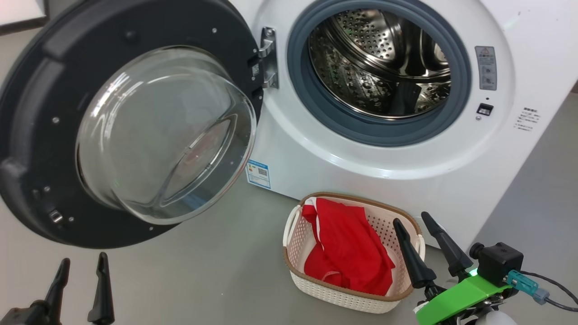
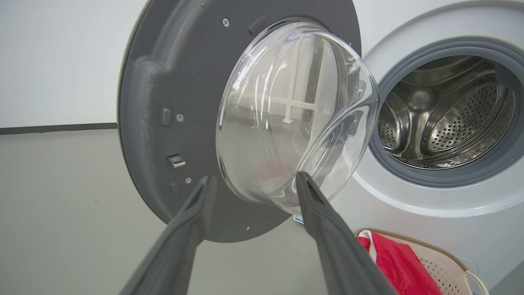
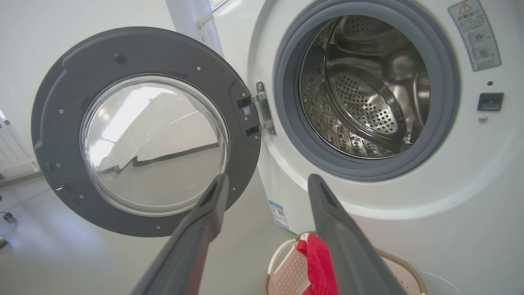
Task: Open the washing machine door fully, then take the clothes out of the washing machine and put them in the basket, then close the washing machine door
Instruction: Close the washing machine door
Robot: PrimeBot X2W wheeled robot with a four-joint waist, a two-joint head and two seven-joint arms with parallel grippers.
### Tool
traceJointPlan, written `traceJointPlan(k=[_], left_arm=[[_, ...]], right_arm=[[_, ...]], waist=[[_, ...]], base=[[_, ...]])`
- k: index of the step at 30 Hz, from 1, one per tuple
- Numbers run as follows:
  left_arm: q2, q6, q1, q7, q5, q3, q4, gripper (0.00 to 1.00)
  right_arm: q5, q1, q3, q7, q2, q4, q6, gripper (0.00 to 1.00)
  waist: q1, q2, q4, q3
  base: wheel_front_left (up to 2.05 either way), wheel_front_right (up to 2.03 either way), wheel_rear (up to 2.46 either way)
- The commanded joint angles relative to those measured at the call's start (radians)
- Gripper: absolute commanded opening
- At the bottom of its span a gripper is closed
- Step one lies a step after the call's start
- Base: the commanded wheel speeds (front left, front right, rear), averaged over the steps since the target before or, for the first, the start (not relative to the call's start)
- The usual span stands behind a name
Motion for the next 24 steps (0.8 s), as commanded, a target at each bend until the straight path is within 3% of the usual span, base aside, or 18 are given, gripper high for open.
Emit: traceJointPlan(k=[1,24], left_arm=[[0.028,0.010,-0.022,0.001,0.007,0.034,-0.024,1.00],[0.043,0.028,-0.007,0.005,0.002,0.026,-0.048,1.00]], right_arm=[[0.018,-0.011,0.019,-0.005,0.000,-0.021,0.002,1.00],[0.029,-0.004,0.043,-0.005,-0.009,-0.016,0.002,1.00]], waist=[[0.0000,-0.0001,0.010,-0.003],[0.0000,-0.0001,0.016,-0.012]], base=[[0.00,0.00,0.00],[0.00,0.00,0.00]])
